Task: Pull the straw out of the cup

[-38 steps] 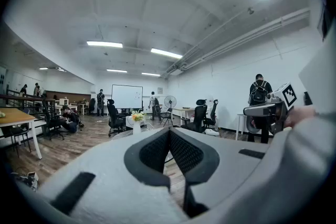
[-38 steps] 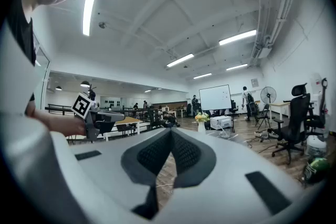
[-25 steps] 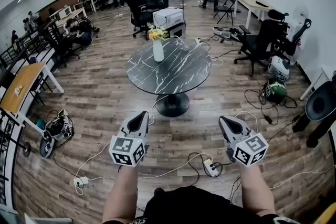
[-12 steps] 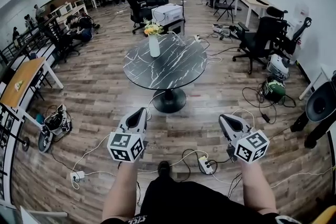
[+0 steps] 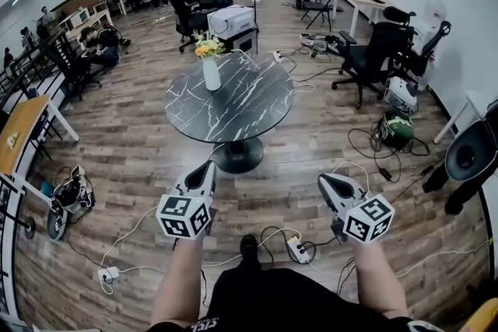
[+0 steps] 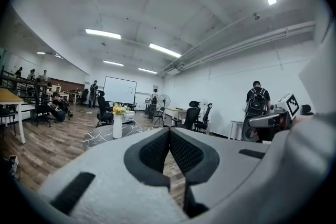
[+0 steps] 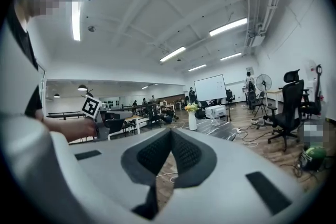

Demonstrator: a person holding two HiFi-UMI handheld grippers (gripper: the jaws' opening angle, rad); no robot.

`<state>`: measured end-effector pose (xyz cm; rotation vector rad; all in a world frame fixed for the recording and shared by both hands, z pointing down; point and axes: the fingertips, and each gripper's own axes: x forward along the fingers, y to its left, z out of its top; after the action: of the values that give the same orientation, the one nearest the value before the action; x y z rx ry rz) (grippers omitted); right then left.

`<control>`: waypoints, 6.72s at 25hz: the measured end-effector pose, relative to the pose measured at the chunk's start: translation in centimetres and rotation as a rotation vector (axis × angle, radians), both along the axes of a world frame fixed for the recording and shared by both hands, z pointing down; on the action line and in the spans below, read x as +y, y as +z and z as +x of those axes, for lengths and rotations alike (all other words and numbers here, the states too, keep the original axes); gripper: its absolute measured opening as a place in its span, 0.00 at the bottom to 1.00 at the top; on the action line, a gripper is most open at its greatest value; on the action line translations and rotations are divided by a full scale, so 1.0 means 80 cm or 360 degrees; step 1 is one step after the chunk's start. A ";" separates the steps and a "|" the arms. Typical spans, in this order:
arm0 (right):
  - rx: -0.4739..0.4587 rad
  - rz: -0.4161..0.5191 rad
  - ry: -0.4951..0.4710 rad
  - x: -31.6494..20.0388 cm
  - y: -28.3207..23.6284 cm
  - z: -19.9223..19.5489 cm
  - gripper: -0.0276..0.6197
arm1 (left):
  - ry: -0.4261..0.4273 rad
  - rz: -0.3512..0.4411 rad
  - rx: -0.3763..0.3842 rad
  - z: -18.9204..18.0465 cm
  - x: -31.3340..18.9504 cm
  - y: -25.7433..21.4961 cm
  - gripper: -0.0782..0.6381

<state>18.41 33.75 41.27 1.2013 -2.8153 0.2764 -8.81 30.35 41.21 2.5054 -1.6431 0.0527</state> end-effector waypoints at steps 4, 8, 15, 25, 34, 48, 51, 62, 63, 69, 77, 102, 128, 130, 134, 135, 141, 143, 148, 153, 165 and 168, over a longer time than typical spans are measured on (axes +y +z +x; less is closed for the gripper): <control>-0.0009 -0.0014 0.0069 -0.040 0.003 0.008 0.05 | 0.0053 -0.0009 -0.0001 0.003 -0.047 0.003 0.12; -0.0018 -0.0059 0.0084 -0.089 0.015 -0.006 0.05 | 0.0083 -0.0036 -0.0013 -0.005 -0.099 0.008 0.12; 0.0024 -0.0157 0.0006 -0.173 0.045 -0.068 0.05 | 0.0108 -0.0087 0.0015 -0.033 -0.184 0.033 0.12; 0.0135 -0.0273 -0.0013 -0.273 0.073 -0.134 0.05 | 0.0079 -0.0182 0.0084 -0.104 -0.274 0.075 0.12; 0.0161 -0.0266 -0.0061 -0.314 0.062 -0.183 0.05 | 0.0078 -0.0175 0.0093 -0.143 -0.314 0.069 0.12; 0.0093 -0.0206 -0.0118 -0.397 0.048 -0.188 0.05 | 0.0081 -0.0167 0.0044 -0.127 -0.383 0.063 0.12; 0.0068 -0.0239 -0.0121 -0.429 0.061 -0.172 0.05 | 0.0071 -0.0190 0.0031 -0.113 -0.414 0.069 0.12; -0.0014 -0.0359 -0.0115 -0.599 0.107 -0.076 0.05 | 0.0146 -0.0256 -0.0069 0.011 -0.588 0.084 0.12; -0.0019 -0.0368 -0.0120 -0.614 0.108 -0.068 0.05 | 0.0141 -0.0266 -0.0073 0.019 -0.602 0.084 0.12; -0.0051 -0.0379 -0.0200 -0.690 0.109 -0.040 0.05 | 0.0073 -0.0301 -0.0106 0.043 -0.661 0.080 0.12; -0.0027 -0.0436 -0.0307 -0.747 0.123 -0.061 0.05 | -0.0030 -0.0327 -0.0086 0.020 -0.706 0.085 0.12; 0.0254 -0.0418 -0.0671 -0.902 0.136 -0.216 0.08 | -0.0162 -0.0293 0.0033 -0.060 -0.831 0.104 0.12; 0.0509 -0.0460 -0.1266 -1.137 0.248 -0.283 0.40 | -0.0718 -0.0501 0.0115 -0.061 -0.944 0.178 0.12; 0.0548 -0.0468 -0.1251 -1.149 0.261 -0.293 0.44 | -0.0708 -0.0505 0.0109 -0.066 -0.950 0.183 0.12; 0.0626 -0.0478 -0.1243 -1.164 0.289 -0.307 0.51 | -0.0684 -0.0512 0.0120 -0.072 -0.966 0.196 0.12; 0.0648 -0.0479 -0.1245 -1.167 0.296 -0.310 0.52 | -0.0674 -0.0514 0.0120 -0.072 -0.970 0.198 0.12; 0.0879 -0.0391 -0.1269 -1.187 0.337 -0.327 0.50 | -0.0642 -0.0527 0.0145 -0.069 -0.985 0.212 0.12; 0.0912 -0.0393 -0.1281 -1.191 0.347 -0.331 0.50 | -0.0645 -0.0539 0.0157 -0.067 -0.984 0.217 0.12; 0.0966 -0.0384 -0.1285 -1.198 0.360 -0.338 0.49 | -0.0659 -0.0572 0.0171 -0.067 -0.976 0.227 0.12; 0.1020 -0.0352 -0.1277 -1.205 0.363 -0.345 0.53 | -0.0685 -0.0577 0.0164 -0.072 -0.975 0.226 0.12; 0.1175 -0.0215 -0.1182 -1.205 0.375 -0.359 0.38 | -0.0744 -0.0570 0.0140 -0.071 -0.959 0.211 0.12; 0.1157 -0.0217 -0.1147 -1.210 0.370 -0.356 0.23 | -0.0779 -0.0565 0.0134 -0.071 -0.953 0.206 0.12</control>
<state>-10.05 -63.04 70.90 0.1345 -2.3053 -0.0245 -14.48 -45.89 57.65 1.7819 -1.9593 0.1649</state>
